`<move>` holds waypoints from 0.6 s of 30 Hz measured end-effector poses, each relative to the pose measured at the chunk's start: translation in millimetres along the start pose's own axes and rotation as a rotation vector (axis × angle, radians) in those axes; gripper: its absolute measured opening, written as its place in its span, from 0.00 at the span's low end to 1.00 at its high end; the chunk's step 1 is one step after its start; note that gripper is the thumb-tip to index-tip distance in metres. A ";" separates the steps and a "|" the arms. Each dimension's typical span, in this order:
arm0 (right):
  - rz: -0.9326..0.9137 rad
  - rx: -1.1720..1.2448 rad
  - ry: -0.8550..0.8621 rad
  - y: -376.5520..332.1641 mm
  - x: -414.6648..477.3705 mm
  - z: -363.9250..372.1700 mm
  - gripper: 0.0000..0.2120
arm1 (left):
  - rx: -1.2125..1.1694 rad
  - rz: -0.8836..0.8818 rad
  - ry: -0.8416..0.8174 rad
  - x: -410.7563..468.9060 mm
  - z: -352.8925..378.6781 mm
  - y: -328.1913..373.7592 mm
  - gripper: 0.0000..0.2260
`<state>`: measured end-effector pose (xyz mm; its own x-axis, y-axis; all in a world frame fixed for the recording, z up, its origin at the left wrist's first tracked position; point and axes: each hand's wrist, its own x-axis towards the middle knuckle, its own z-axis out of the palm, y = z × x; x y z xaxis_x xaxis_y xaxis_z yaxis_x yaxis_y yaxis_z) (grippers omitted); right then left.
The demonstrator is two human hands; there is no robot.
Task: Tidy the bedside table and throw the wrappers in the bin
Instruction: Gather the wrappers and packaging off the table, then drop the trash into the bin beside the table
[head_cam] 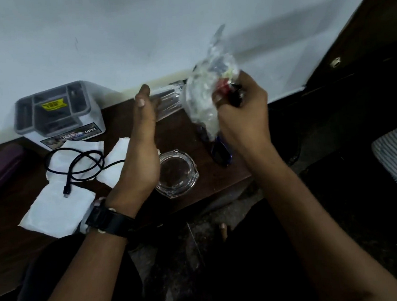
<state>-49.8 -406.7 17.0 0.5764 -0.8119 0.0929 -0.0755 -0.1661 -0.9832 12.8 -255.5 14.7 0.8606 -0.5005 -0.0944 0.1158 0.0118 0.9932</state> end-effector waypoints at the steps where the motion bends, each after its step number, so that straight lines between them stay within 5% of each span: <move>1: 0.010 -0.022 0.039 4.5 11.3 -10.0 0.17 | 0.129 0.047 0.000 -1.8 -0.6 -4.8 0.39; 8: 0.080 -0.219 0.161 62.5 62.6 -89.4 0.21 | 0.758 0.305 -0.042 -5.6 -1.5 -23.4 0.27; 13: 0.198 -0.357 0.161 125.0 71.5 -120.4 0.22 | 0.779 0.296 -0.052 -7.3 12.8 -26.5 0.27; 18: 0.237 -0.497 -0.022 181.5 84.4 -120.4 0.26 | 0.753 0.252 -0.078 -7.4 26.0 -29.5 0.26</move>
<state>-112.8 -572.7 -134.6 0.5137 -0.8480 -0.1306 -0.5773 -0.2290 -0.7838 -9.9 -274.7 -12.2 0.7757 -0.6202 0.1168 -0.4680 -0.4411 0.7658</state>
